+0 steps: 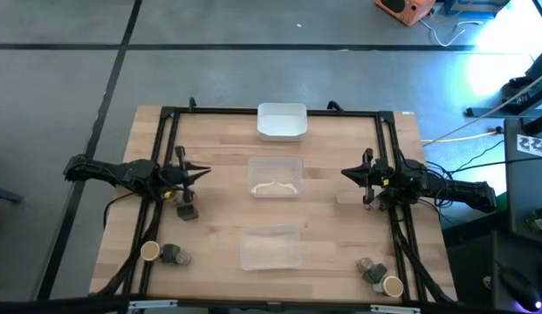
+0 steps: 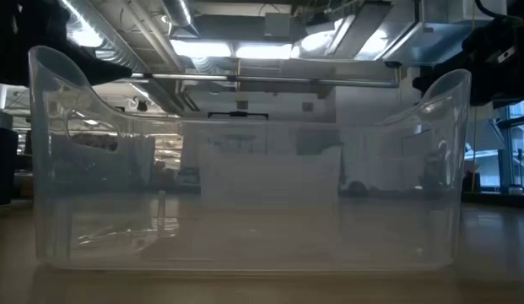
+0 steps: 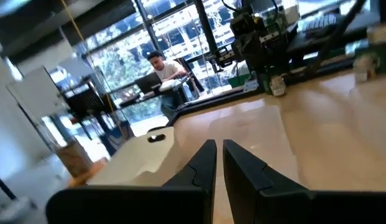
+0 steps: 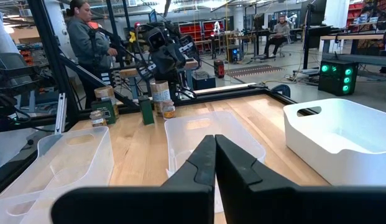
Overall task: Sort spices by type
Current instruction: Put the top left small brown seasoning bottle into the top transparent bin
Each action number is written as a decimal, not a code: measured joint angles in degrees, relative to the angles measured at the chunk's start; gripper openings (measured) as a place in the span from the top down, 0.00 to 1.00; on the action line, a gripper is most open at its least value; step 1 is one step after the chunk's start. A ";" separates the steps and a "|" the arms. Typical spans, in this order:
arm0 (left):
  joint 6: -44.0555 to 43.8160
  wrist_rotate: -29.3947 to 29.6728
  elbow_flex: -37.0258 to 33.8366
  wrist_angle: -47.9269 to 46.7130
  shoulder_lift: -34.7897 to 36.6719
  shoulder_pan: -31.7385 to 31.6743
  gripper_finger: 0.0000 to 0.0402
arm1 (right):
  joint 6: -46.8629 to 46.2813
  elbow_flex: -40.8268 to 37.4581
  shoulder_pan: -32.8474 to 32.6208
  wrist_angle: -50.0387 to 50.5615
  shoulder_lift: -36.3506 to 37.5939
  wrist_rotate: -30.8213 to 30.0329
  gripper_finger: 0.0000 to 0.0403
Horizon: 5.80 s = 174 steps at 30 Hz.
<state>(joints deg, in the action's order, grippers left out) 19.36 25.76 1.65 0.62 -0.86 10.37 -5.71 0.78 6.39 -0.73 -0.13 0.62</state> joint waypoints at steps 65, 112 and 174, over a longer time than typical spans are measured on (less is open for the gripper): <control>-37.33 7.43 59.21 -55.24 -56.18 -0.81 0.53 | 0.20 0.03 0.00 -1.50 -0.01 -10.48 0.97; -67.10 -21.91 40.58 -68.19 -74.36 -7.15 0.29 | 1.64 0.00 0.00 -1.90 -0.01 -9.40 0.97; -23.97 -13.93 89.86 -59.61 -108.20 -15.45 0.59 | 3.04 0.00 0.00 -2.23 0.01 -12.20 0.97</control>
<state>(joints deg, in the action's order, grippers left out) -4.61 11.83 91.51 -58.99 -109.06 -5.08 -2.68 0.78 6.39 -2.96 -0.12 -11.57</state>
